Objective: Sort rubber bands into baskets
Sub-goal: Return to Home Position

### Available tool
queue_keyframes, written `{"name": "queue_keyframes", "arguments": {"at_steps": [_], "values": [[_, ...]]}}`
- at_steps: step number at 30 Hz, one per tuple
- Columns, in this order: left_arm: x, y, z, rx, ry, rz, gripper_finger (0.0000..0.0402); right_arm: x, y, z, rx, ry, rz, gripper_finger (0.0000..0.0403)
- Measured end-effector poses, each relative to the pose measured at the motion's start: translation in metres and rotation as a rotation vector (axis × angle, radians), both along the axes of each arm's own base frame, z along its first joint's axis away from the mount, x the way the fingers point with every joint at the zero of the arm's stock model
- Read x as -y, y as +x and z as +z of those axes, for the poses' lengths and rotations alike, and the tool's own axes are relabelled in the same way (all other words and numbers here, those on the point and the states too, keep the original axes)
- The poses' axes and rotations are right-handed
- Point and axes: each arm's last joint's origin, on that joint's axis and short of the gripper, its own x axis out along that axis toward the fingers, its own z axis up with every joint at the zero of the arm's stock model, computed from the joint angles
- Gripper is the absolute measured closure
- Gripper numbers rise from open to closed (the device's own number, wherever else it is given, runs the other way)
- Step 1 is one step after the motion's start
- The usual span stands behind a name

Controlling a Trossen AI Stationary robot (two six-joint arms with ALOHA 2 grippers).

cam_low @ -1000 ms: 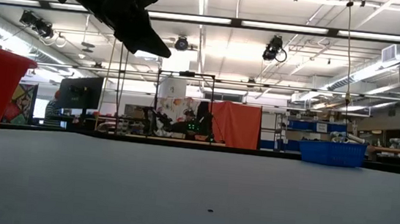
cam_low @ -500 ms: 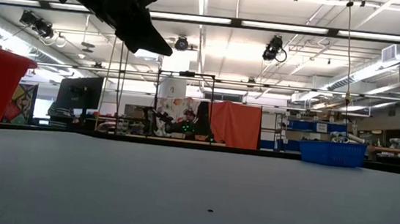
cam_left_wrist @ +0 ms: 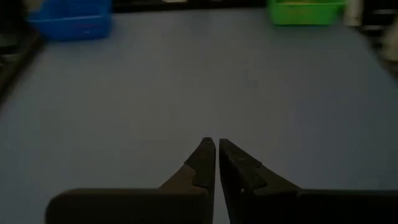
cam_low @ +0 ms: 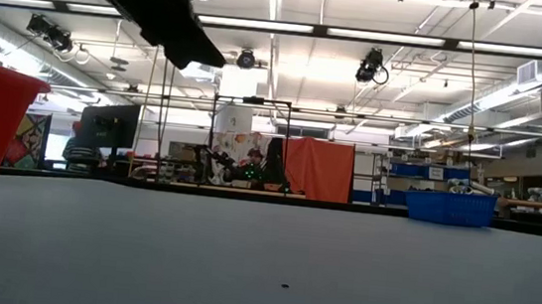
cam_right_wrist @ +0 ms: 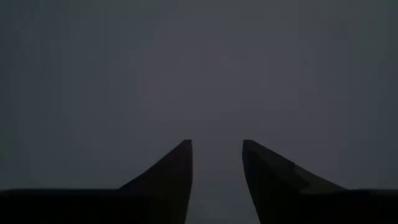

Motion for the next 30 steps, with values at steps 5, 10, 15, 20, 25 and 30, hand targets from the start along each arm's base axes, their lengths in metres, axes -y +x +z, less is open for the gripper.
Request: {"name": "queue_keyframes", "arguments": {"at_steps": [5, 10, 15, 20, 25, 30], "values": [[0.025, -0.003, -0.003, -0.037, -0.069, -0.142, 0.0382, 0.026, 0.017, 0.012, 0.191, -0.23, -0.072, 0.0254], [0.045, -0.006, -0.003, -0.041, -0.074, -0.083, 0.0383, 0.041, 0.035, 0.013, 0.308, -0.357, -0.163, 0.0254], [0.057, -0.008, 0.001, 0.036, -0.039, 0.055, 0.0383, 0.05, 0.056, 0.002, 0.381, -0.416, -0.086, 0.0258], [0.062, -0.006, 0.006, 0.142, -0.038, 0.062, 0.0383, 0.069, 0.077, -0.004, 0.524, -0.368, 0.07, 0.0279], [0.051, -0.008, 0.014, 0.189, 0.012, 0.116, 0.0383, 0.09, 0.091, 0.006, 0.711, -0.33, 0.182, 0.0328], [0.033, -0.013, 0.026, 0.241, 0.061, 0.166, 0.0383, 0.107, 0.095, 0.017, 0.799, -0.372, 0.253, 0.0393]]}}
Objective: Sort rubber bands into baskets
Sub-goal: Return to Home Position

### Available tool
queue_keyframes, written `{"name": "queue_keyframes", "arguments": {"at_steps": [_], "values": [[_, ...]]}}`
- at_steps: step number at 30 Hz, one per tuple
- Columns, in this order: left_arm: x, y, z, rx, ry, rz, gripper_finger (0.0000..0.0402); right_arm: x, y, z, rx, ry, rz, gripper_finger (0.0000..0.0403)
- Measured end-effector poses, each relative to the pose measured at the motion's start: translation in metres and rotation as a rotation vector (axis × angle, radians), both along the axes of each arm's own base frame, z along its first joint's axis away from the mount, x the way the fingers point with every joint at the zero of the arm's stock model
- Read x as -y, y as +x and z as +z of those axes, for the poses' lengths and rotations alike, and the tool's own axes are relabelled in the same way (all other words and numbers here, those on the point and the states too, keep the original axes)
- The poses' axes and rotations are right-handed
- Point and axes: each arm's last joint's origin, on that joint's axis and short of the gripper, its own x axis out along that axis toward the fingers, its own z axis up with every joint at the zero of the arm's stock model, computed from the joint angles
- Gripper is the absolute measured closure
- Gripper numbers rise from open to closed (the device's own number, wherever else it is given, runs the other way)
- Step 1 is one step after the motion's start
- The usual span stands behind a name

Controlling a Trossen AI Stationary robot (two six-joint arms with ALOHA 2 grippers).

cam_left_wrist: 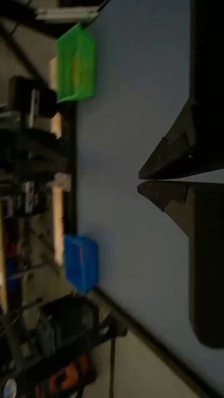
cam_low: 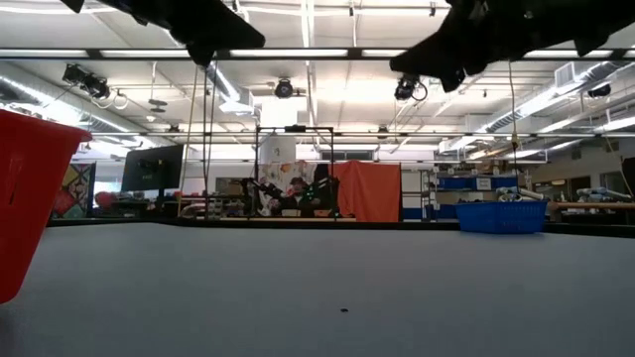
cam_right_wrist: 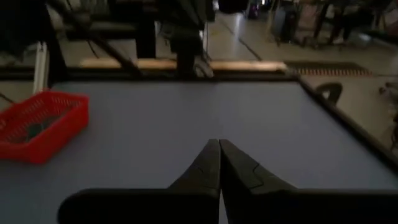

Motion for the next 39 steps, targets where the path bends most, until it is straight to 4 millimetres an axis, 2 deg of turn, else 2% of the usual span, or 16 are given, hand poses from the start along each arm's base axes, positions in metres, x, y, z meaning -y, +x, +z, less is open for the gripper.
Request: {"name": "queue_keyframes", "arguments": {"at_steps": [6, 10, 15, 20, 24, 34, 39], "values": [[-0.017, -0.009, 0.007, 0.03, 0.038, 0.054, 0.0383, 0.017, -0.011, 0.019, 0.072, 0.027, 0.03, 0.0396], [-0.023, -0.022, -0.004, 0.07, 0.061, 0.065, 0.0383, 0.019, -0.027, 0.028, 0.132, 0.021, 0.059, 0.0398], [-0.03, -0.052, -0.021, 0.135, 0.05, 0.095, 0.0383, 0.021, -0.058, 0.032, 0.233, 0.023, 0.077, 0.0398], [-0.034, -0.08, -0.031, 0.224, 0.05, 0.107, 0.0383, 0.02, -0.088, 0.017, 0.331, 0.063, 0.119, 0.04], [-0.037, -0.093, -0.038, 0.259, 0.045, 0.099, 0.0383, 0.023, -0.104, 0.001, 0.364, 0.075, 0.112, 0.04], [-0.046, -0.096, -0.068, 0.172, -0.003, 0.126, 0.0383, 0.029, -0.117, -0.019, 0.335, 0.089, 0.122, 0.04], [-0.047, -0.097, -0.074, 0.211, -0.013, 0.102, 0.0383, 0.033, -0.117, -0.023, 0.297, 0.075, 0.104, 0.0399]]}}
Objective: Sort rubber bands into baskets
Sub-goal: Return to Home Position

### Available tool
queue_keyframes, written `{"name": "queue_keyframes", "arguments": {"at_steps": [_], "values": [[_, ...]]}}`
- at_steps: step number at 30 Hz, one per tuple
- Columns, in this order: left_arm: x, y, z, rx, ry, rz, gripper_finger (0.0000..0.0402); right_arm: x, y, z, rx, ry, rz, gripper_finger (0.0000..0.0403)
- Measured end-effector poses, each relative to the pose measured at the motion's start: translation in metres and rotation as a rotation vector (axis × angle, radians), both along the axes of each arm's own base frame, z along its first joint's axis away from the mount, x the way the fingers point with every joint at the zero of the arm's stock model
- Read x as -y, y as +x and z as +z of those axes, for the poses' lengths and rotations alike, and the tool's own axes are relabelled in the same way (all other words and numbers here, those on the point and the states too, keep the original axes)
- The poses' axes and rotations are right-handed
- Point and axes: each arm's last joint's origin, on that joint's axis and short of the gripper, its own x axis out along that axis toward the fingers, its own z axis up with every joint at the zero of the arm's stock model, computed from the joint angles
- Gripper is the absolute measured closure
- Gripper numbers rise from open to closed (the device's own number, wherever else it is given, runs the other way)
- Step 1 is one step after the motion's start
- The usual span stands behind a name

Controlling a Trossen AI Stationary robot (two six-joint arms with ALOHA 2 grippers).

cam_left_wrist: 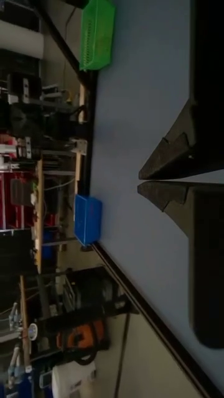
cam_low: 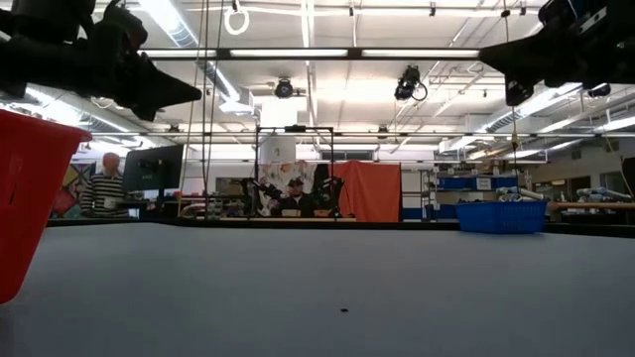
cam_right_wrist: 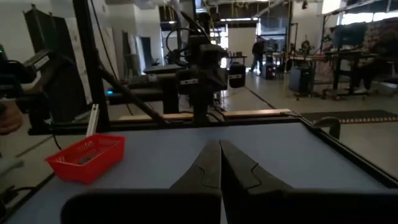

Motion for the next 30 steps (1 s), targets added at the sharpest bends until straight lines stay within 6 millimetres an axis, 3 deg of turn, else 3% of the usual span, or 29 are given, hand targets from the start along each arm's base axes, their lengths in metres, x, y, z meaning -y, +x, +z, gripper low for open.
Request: {"name": "queue_keyframes", "arguments": {"at_steps": [6, 13, 30], "values": [[-0.001, -0.002, -0.012, -0.003, -0.001, 0.0, 0.0383, 0.003, 0.0, -0.002, -0.013, -0.006, 0.011, 0.0399], [-0.007, -0.004, -0.018, 0.053, -0.02, -0.013, 0.0383, 0.005, -0.003, -0.024, 0.039, 0.019, -0.004, 0.0399], [-0.006, -0.022, -0.016, 0.069, -0.025, -0.011, 0.0383, 0.013, -0.009, -0.023, 0.043, 0.025, 0.038, 0.0399]]}}
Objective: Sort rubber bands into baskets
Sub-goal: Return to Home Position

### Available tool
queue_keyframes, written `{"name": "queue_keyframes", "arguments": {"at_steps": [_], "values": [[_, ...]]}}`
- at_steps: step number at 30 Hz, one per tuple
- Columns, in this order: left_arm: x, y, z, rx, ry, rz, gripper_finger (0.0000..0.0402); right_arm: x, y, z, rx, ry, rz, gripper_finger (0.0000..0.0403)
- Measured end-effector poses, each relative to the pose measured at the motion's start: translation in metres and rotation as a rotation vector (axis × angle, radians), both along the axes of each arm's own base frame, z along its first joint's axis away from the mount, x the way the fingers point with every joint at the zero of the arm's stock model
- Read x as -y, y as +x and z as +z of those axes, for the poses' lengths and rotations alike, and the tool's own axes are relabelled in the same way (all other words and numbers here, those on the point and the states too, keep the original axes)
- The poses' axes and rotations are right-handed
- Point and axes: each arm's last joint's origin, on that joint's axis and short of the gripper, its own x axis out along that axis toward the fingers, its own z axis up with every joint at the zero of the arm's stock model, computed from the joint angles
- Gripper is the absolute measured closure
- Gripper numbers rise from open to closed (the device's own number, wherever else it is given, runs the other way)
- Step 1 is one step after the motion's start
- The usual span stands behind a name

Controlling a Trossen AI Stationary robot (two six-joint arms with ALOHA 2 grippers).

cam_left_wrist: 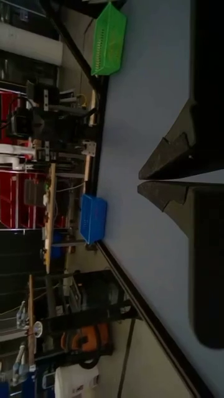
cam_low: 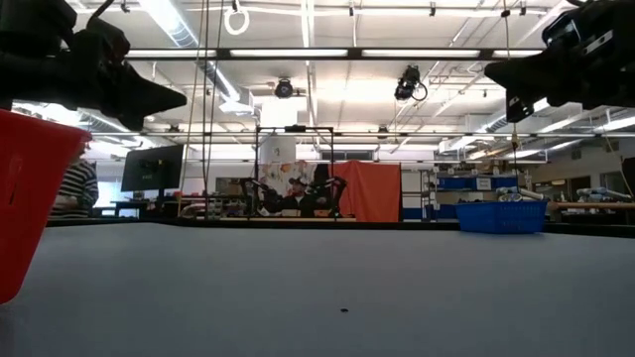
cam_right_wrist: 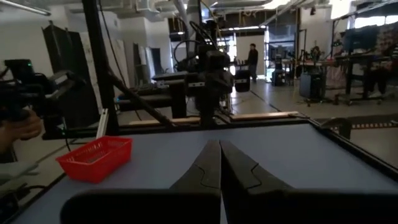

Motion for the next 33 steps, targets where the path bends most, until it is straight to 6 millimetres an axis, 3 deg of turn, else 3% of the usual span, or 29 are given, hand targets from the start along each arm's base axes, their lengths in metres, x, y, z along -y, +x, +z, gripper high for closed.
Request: {"name": "queue_keyframes", "arguments": {"at_steps": [16, 33], "values": [[0.003, -0.017, -0.004, 0.042, 0.013, -0.024, 0.0383, -0.002, -0.005, -0.005, -0.062, 0.052, 0.126, 0.0398], [0.004, -0.015, -0.012, 0.047, 0.004, -0.077, 0.0383, -0.003, -0.006, -0.008, -0.089, 0.04, 0.185, 0.0398]]}}
